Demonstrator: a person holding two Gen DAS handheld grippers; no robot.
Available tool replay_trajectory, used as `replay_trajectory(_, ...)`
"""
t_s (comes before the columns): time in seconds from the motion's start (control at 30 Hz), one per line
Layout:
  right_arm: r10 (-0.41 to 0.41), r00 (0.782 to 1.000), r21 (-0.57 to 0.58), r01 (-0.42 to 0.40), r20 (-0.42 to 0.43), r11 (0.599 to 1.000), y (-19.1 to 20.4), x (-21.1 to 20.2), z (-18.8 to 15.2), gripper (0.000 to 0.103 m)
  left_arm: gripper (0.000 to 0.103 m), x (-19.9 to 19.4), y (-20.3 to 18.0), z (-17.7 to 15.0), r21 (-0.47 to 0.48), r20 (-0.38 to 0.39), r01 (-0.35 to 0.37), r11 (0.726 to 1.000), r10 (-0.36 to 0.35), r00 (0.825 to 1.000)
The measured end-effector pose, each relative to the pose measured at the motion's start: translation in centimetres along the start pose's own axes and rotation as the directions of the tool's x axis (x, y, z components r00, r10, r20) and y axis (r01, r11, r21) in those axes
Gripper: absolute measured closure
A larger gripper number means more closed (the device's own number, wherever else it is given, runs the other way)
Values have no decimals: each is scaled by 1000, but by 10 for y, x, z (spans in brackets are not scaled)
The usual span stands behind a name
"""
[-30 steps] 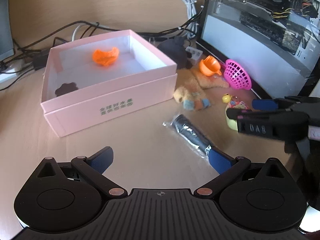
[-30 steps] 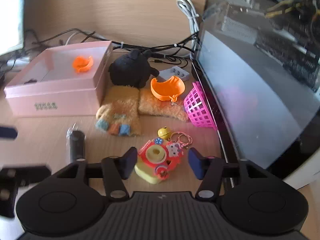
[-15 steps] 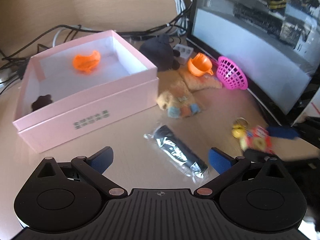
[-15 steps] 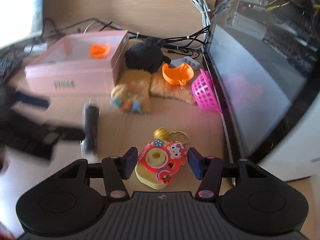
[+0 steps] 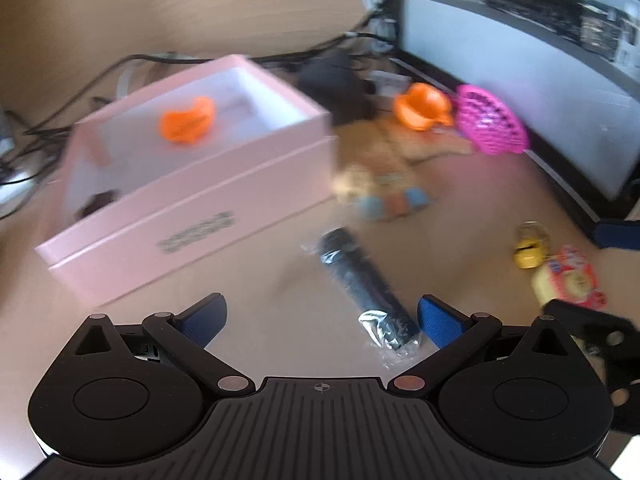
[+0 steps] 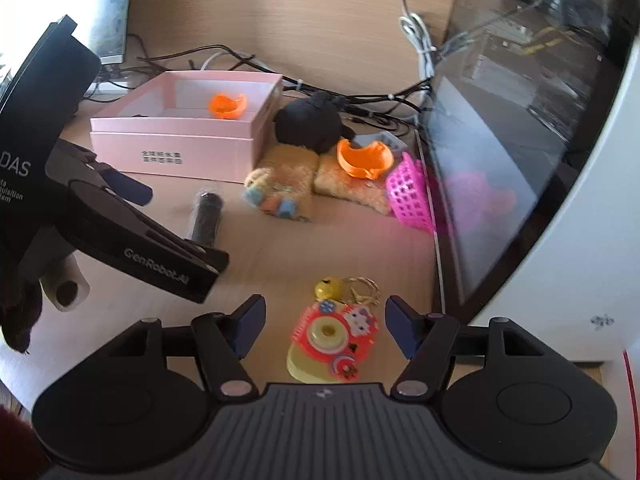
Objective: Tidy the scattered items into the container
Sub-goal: 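Grasp the black wrapped tube with the left tool while the right tool hovers over the keychain toy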
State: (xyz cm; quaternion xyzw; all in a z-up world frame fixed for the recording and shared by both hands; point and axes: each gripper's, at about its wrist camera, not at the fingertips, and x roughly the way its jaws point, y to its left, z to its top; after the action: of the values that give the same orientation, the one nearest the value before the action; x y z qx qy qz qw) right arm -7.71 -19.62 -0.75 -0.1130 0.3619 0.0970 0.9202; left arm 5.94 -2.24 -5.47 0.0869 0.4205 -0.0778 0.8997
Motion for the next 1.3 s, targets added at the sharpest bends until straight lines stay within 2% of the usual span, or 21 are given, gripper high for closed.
replay_trajectory(0.17, 67, 997, -50, -66, 24, 997, 14, 9, 10, 32, 0, -12, 43, -14, -95, -11, -149, 984, 148, 989)
replay_trajectory(0.3, 149, 988, -91, -145, 36, 985, 31, 20, 23, 32, 0, -26, 79, -25, -230, -19, -208, 951, 209, 978)
replay_trajectory(0.37, 188, 981, -112, -184, 34, 977, 42, 28, 32, 32, 0, -38, 91, -30, -291, 15, -182, 939, 194, 981)
replay_trajectory(0.47, 227, 974, -146, -221, 23, 964, 57, 36, 40, 32, 0, -51, 99, -34, -335, 54, -104, 937, 129, 990)
replay_trajectory(0.6, 217, 976, -211, -209, 18, 955, 60, 30, 34, 29, 0, -46, 89, -26, -392, 35, -52, 919, 71, 997)
replay_trajectory(0.7, 168, 986, -231, -160, 17, 960, 51, 21, 23, 28, 0, -33, 68, -16, -381, 1, -25, 924, 28, 1000)
replay_trajectory(0.77, 146, 989, -229, -139, 17, 964, 43, 14, 16, 28, 0, -23, 49, -7, -372, -13, -38, 927, 36, 999)
replay_trajectory(0.83, 135, 990, -228, -125, 27, 966, 35, 6, 9, 27, 0, -15, 31, 4, -358, -34, -93, 929, 87, 996)
replay_trajectory(0.97, 98, 992, -257, -74, 81, 964, 26, -4, -7, 26, 0, -8, 0, 20, -337, -13, -198, 920, 206, 979)
replay_trajectory(1.1, 100, 991, -243, -76, 87, 967, 15, 0, -20, 26, 0, 6, -16, 27, -354, 8, -221, 909, 239, 971)
replay_trajectory(1.3, 123, 990, -245, -103, 68, 964, 9, 5, -27, 26, 0, 20, -14, 21, -285, -13, -294, 912, 303, 953)
